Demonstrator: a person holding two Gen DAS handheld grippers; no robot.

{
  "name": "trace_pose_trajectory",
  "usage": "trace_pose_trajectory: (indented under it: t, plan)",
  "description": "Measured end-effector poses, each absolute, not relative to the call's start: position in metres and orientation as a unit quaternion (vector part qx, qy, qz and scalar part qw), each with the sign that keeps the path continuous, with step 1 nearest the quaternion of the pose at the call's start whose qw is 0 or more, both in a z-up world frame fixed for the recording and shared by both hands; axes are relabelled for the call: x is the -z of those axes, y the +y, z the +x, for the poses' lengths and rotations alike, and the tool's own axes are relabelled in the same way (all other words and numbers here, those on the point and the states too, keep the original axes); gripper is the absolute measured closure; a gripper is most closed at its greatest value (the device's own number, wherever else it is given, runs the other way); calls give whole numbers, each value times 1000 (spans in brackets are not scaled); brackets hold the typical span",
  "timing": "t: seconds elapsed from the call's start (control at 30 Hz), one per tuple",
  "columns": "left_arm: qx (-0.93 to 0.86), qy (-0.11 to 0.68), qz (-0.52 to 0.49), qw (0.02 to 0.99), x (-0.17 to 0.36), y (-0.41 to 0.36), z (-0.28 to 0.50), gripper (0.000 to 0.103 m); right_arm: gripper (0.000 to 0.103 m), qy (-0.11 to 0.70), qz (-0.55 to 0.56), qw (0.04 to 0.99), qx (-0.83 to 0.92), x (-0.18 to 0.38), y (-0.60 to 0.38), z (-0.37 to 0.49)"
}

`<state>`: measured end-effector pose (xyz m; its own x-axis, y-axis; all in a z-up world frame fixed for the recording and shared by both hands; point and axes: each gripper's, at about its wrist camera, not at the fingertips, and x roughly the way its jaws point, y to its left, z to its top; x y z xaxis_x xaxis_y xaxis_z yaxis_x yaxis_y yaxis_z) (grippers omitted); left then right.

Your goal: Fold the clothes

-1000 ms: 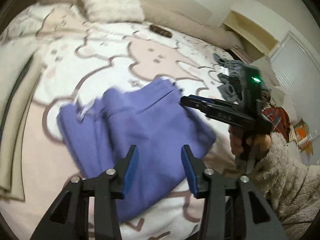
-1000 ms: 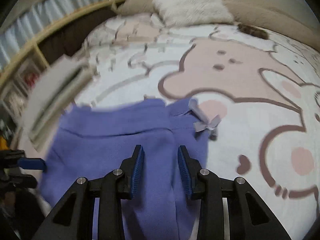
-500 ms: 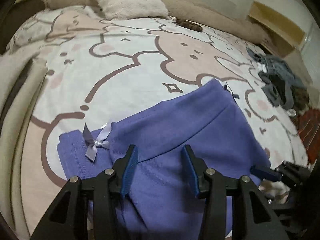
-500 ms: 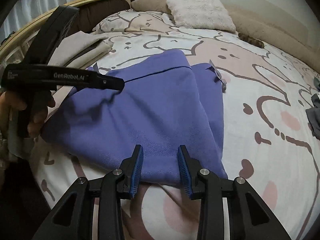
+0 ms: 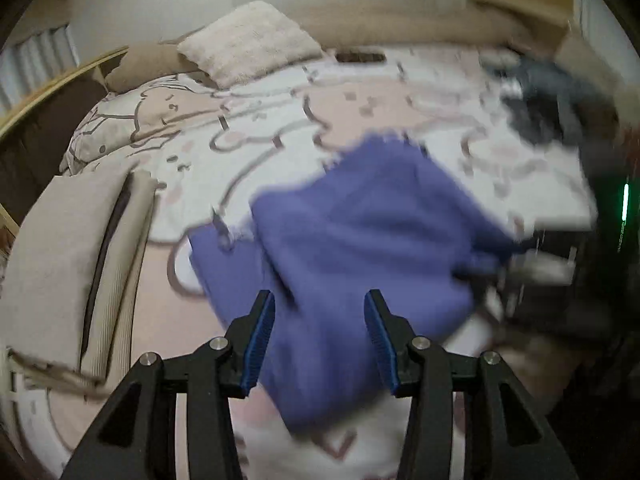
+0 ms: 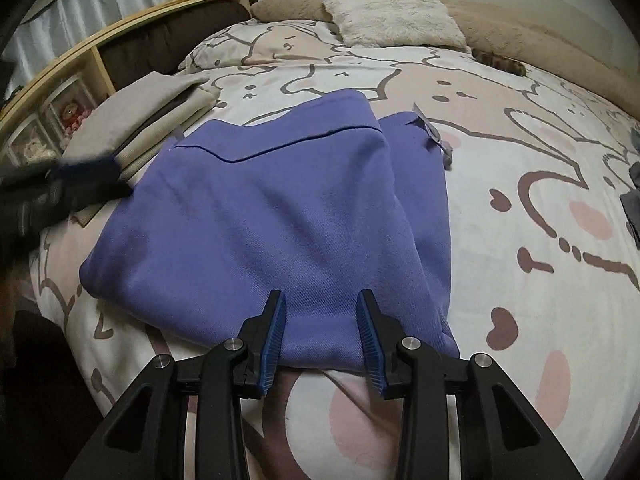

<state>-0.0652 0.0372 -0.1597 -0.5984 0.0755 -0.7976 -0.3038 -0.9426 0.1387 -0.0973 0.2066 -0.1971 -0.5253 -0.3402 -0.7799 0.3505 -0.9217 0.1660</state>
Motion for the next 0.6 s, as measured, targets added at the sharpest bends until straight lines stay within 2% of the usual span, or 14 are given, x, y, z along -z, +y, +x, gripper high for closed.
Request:
trace_pose_trajectory:
  t: [0.1, 0.3, 0.47, 0.6]
  plan:
    - [-875, 129, -458, 92, 178, 33, -57, 57, 66, -16, 423, 190, 886, 174, 211, -95]
    - [-876, 32, -471, 97, 186, 7, -65, 57, 66, -2, 403, 187, 896, 137, 193, -141]
    - [-879, -10, -465, 106, 189, -3, -65, 55, 66, 16, 468, 147, 871, 169, 183, -207]
    - [-892, -37, -439, 104, 176, -12, -61, 55, 66, 1, 484, 140, 864, 186, 198, -212]
